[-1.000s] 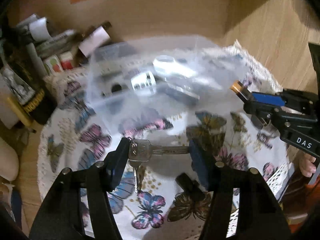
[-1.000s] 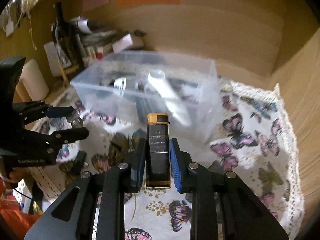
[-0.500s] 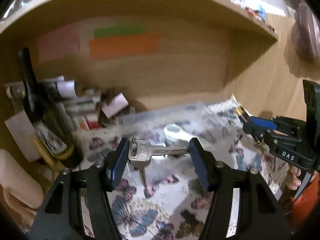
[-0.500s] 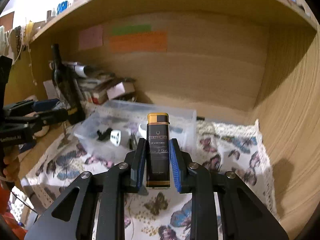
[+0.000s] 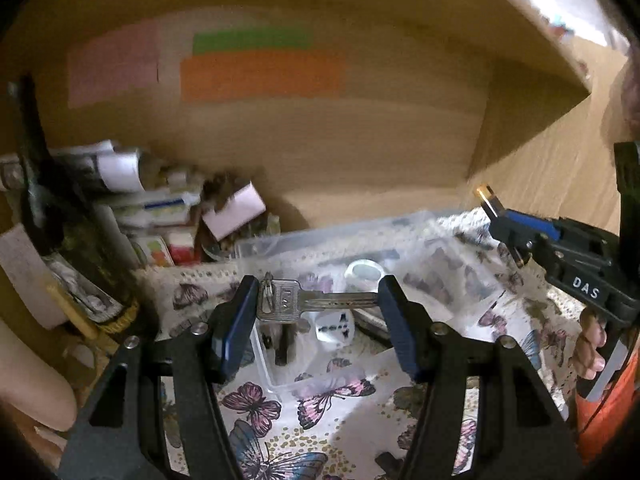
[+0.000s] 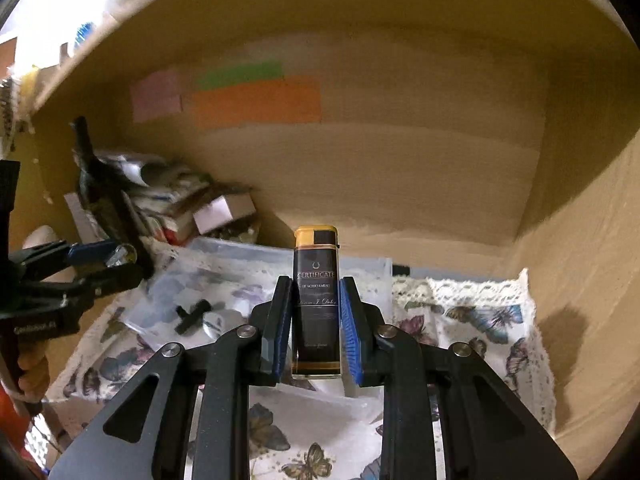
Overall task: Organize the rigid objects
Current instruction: 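Carry keys and bottle over the clear box and release both, then grasp the brass funnel piece with the right tool while the left grasps a black part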
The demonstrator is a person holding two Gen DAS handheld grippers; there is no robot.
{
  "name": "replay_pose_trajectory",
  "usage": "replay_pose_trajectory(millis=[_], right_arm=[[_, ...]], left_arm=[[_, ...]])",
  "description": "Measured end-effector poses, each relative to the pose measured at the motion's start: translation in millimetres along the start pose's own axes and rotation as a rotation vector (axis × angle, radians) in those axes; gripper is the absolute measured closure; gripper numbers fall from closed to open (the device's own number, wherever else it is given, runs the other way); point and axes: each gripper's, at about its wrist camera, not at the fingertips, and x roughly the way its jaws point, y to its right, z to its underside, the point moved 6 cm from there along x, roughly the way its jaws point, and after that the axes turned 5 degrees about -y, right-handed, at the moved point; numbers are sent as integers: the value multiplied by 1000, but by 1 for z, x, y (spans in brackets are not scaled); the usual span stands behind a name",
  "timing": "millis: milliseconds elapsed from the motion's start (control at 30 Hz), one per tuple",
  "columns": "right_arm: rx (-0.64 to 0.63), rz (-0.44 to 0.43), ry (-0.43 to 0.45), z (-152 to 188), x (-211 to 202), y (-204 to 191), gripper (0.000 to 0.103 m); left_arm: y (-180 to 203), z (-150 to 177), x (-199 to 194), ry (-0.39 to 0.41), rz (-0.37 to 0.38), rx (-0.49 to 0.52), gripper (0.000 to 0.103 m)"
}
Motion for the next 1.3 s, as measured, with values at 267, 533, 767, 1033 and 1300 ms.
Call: replay_pose_trajectory(millis=[267,533,767,1033,1300], right_arm=[[15,8,-144,20,58,8,81],[-11,27,-208,31,80,5,81],[-39,3,-230,32,78,-4,78],[-48,-34,-128,20,32,-13,68],[-67,-75,-109,43,1,-29,55]], left_arm=[[-7,17,51,-130,15,-9,42],[-5,22,69,-162,6,18,42],[-3,19,68,-157,-17,16,42],[0,10,28,-80,-28,19,30],[1,26,-8,-27,-45,20,14]])
